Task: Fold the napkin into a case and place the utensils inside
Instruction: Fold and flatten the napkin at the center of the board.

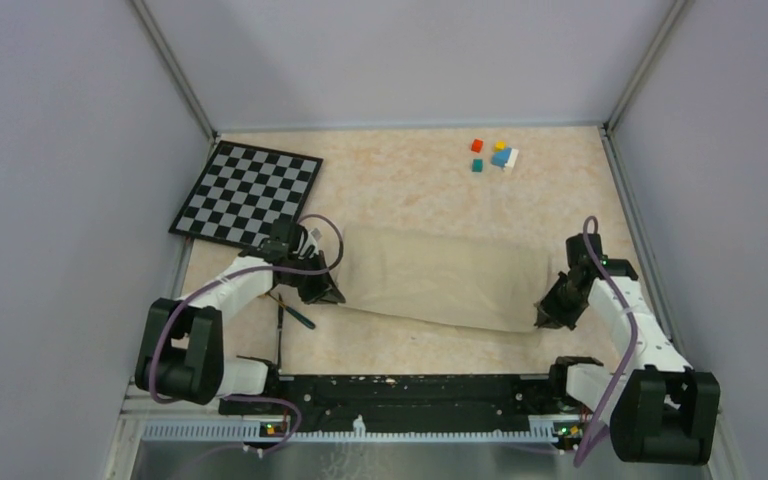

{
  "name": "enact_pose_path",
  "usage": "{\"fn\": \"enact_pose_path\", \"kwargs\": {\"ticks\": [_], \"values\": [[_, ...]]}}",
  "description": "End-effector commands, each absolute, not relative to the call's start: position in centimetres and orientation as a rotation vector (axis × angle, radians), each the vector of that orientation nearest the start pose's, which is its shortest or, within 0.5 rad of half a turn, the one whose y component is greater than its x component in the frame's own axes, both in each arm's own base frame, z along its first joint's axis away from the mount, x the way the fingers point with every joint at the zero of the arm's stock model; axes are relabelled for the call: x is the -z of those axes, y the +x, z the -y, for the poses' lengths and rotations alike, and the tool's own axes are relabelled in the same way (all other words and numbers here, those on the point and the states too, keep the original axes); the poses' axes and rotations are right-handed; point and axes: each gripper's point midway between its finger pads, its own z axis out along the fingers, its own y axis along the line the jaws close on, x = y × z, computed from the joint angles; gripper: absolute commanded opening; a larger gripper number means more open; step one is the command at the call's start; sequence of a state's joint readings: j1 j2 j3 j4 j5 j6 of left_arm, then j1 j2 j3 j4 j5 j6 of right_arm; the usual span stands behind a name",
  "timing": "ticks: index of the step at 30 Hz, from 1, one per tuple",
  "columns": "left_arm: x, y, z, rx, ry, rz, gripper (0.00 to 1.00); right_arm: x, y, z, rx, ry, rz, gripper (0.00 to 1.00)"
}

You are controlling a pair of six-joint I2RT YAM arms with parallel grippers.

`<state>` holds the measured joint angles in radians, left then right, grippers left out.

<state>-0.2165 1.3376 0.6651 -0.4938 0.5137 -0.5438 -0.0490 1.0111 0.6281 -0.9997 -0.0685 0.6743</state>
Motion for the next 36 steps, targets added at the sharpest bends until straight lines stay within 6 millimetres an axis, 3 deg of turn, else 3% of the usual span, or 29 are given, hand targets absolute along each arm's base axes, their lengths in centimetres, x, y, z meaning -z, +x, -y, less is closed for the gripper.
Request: {"fn": "enact_pose_path", "kwargs": {"ticks": [1,15,25,29,32,36], "values": [[-4.8,21.6,15.0,0.869,-0.315,-2.801,0.0,-4.6,14.5,-2.6,-0.128,1.066,-2.803,0.0],[-3.2,20.7,14.5,0.817,-0.41,-2.855,0.03,-2.0,14.4,-3.6,-0.071,1.065,-2.883,0.0],[-2.2,20.4,14.5,0.809,-0.431,-2.883,0.07,-1.4,14.4,-3.4,-0.058,1.063,-2.867,0.0],[-2.4,20.5,14.4,0.797,-0.436,-2.879,0.11,-1.7,14.7,-3.5,-0.069,1.048,-2.853,0.0],[-2.9,20.5,14.6,0.817,-0.41,-2.865,0.18,-2.8,15.5,-2.9,-0.049,1.019,-2.801,0.11],[-4.5,20.5,14.3,0.801,-0.395,-2.839,0.3,-5.8,16.5,-1.8,-0.006,0.996,-2.693,0.21]]}}
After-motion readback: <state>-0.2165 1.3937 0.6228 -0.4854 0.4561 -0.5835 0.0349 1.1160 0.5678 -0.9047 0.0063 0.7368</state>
